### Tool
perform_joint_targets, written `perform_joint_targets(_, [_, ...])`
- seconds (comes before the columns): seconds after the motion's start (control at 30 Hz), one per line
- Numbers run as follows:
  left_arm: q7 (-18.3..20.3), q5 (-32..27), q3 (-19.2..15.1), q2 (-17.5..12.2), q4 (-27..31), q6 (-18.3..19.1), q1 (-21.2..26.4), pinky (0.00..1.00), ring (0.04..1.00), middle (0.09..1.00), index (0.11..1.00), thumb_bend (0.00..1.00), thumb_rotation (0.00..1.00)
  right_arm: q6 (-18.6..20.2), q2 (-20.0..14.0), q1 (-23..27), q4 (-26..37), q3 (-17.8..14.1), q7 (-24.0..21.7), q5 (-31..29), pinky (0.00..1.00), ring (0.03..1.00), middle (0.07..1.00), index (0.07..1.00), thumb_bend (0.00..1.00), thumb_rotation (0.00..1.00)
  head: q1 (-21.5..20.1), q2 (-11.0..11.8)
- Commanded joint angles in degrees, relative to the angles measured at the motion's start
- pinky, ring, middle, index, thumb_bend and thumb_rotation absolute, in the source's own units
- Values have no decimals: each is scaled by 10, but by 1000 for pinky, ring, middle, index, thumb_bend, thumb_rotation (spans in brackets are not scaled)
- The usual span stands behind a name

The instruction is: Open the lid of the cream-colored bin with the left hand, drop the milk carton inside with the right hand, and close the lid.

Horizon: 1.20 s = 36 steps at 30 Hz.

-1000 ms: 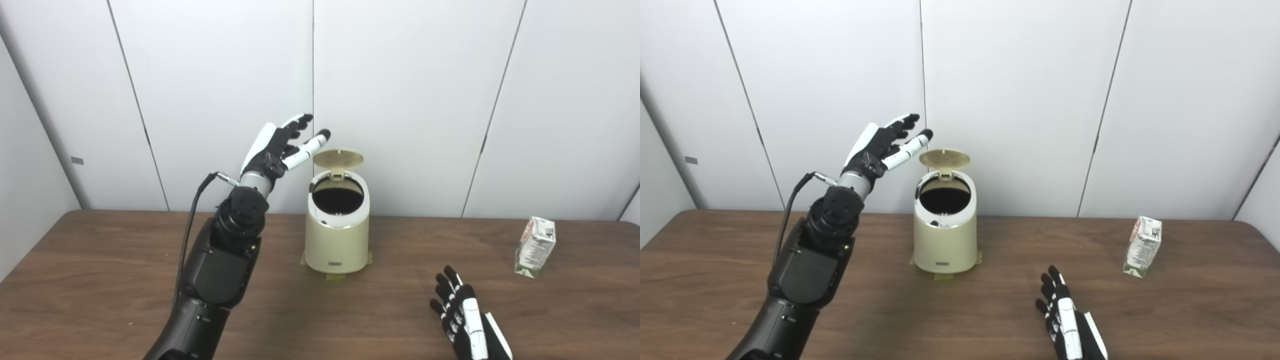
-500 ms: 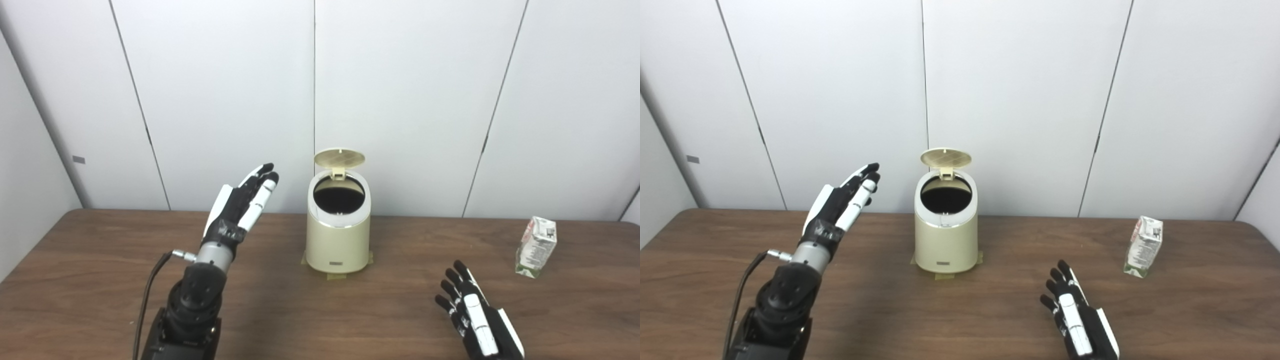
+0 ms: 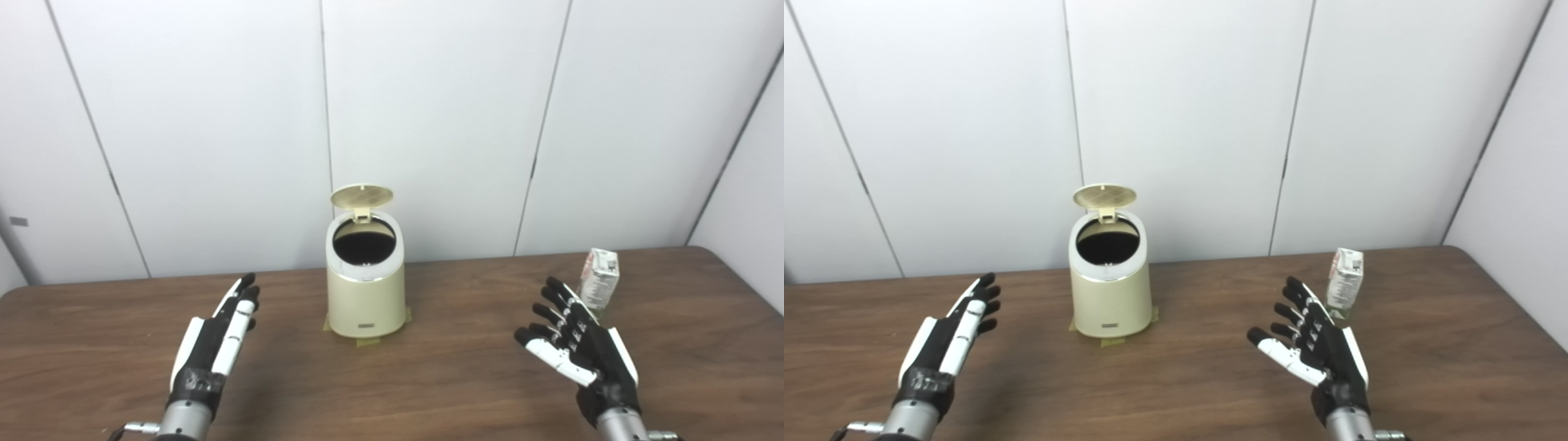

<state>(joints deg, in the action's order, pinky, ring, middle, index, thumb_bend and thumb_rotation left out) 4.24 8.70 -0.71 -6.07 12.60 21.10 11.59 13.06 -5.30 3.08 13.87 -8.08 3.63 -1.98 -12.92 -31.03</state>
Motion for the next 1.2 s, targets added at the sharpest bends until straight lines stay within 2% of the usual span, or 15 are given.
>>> perform_joint_targets(0.0, [-4,-13,-2,6,26,-24,9,909,931,948,978,392,1000,1,-10,12,42,-9,8,12,775,832,869,834,742,221,-10,-3])
perform_joint_targets(0.07, [-4,-22,-3,8,25,-26,7,918,932,947,978,358,1000,19,-15,7,59,-18,7,6,794,851,875,829,737,190,-20,-4])
perform_joint_targets(0.13, [-5,-28,-3,10,16,-30,11,923,931,945,978,339,1000,57,-23,-1,86,-27,11,18,764,846,875,827,730,185,-31,-5])
perform_joint_targets(0.23, [-6,-22,2,6,1,-38,18,933,940,949,979,355,1000,95,-40,-6,112,-41,17,38,743,822,857,830,729,167,-43,-5])
perform_joint_targets(0.4, [-2,-27,2,4,-6,-37,25,963,947,956,990,388,1000,100,-74,-2,114,-63,15,55,772,809,851,834,740,174,-63,-8])
perform_joint_targets(0.47, [-1,-28,3,4,-6,-35,26,966,949,957,989,390,1000,101,-80,1,112,-71,19,61,745,802,860,825,765,174,-67,-9])
perform_joint_targets(0.57, [2,-31,2,3,-5,-34,23,967,955,963,989,390,1000,124,-99,10,106,-85,24,79,745,821,873,824,789,195,-70,-9])
perform_joint_targets(0.8, [5,-46,-4,-3,-9,-37,26,957,959,961,991,353,992,94,-152,54,34,-100,28,108,714,817,839,820,859,174,-79,-11])
perform_joint_targets(0.87, [6,-50,-5,-5,-10,-37,27,955,962,966,997,353,989,94,-165,69,15,-100,27,111,688,829,852,834,852,135,-80,-12])
perform_joint_targets(0.9, [8,-52,-4,-6,-9,-36,26,955,963,967,998,353,989,101,-173,79,4,-96,28,119,681,829,852,836,851,128,-79,-12])
perform_joint_targets(0.93, [9,-52,-4,-7,-8,-35,26,959,964,969,999,347,991,106,-178,85,-2,-93,28,125,608,803,863,856,842,116,-77,-13])
perform_joint_targets(1.0, [11,-54,-3,-7,-2,-28,25,966,965,970,1000,338,996,114,-189,101,-22,-88,25,132,530,778,878,878,838,102,-76,-13])
perform_joint_targets(1.17, [14,-59,-3,-8,5,-21,25,963,968,973,1000,325,991,131,-219,133,-64,-60,4,155,489,814,905,910,844,104,-75,-15])
